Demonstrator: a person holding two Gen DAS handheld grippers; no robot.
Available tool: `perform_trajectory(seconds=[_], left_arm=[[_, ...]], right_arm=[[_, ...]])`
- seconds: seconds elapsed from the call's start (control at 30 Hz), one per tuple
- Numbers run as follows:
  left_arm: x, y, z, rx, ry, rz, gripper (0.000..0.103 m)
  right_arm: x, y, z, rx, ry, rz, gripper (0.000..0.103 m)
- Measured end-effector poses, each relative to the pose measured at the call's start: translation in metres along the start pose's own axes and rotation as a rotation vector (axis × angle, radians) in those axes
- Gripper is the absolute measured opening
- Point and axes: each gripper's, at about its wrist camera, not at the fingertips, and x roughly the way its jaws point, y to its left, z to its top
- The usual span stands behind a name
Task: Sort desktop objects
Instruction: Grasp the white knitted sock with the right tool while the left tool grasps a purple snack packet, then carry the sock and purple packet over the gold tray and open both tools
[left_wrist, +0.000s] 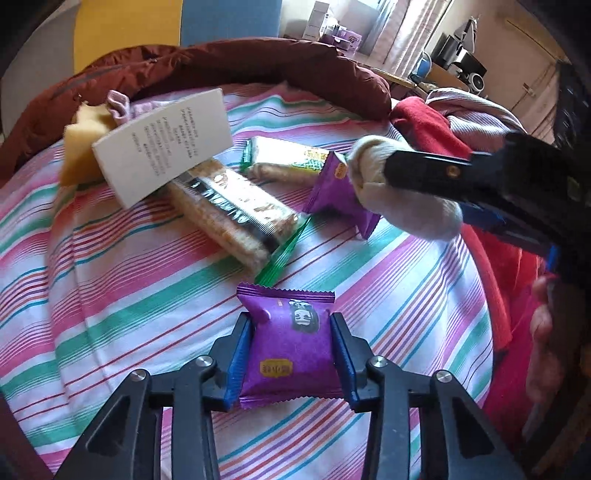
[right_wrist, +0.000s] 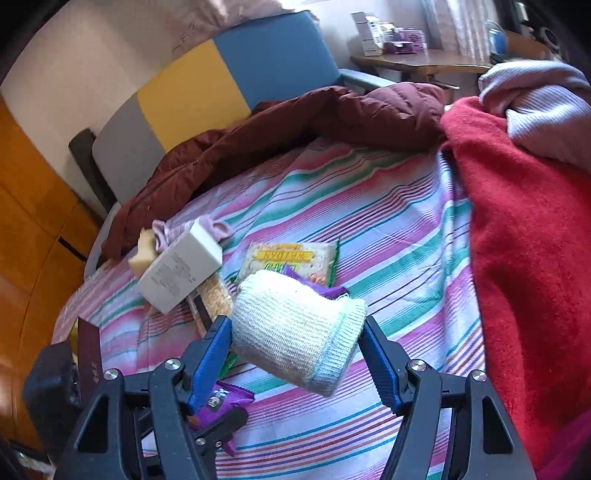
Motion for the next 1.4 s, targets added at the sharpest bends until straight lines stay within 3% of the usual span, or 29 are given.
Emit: perform_trajectory(seconds=[0.3, 0.5, 1.03, 1.4], left_arm=[[-0.042, 0.026, -0.039, -0.010, -0.075, 0.081, 0.041], [-0.084, 0.036, -0.059, -0.003, -0.170, 0.133, 0.041], [-0.171, 0.081, -0.094, -0.111, -0.319, 0.211, 0.041], [-0.215, 0.137, -0.135, -0.236, -0.358, 0.320, 0.041]], right_arm=[[0.014, 0.038, -0.015, -0.192, 0.065, 0.037, 0.070], [0.020, 0.057, -0.025, -0.280, 0.077, 0.029, 0.070], [0.026, 0.061, -0.032, -0.296, 0.101, -0.014, 0.070], [0.011, 0.051, -0.025, -0.192, 0.051, 0.030, 0.070]])
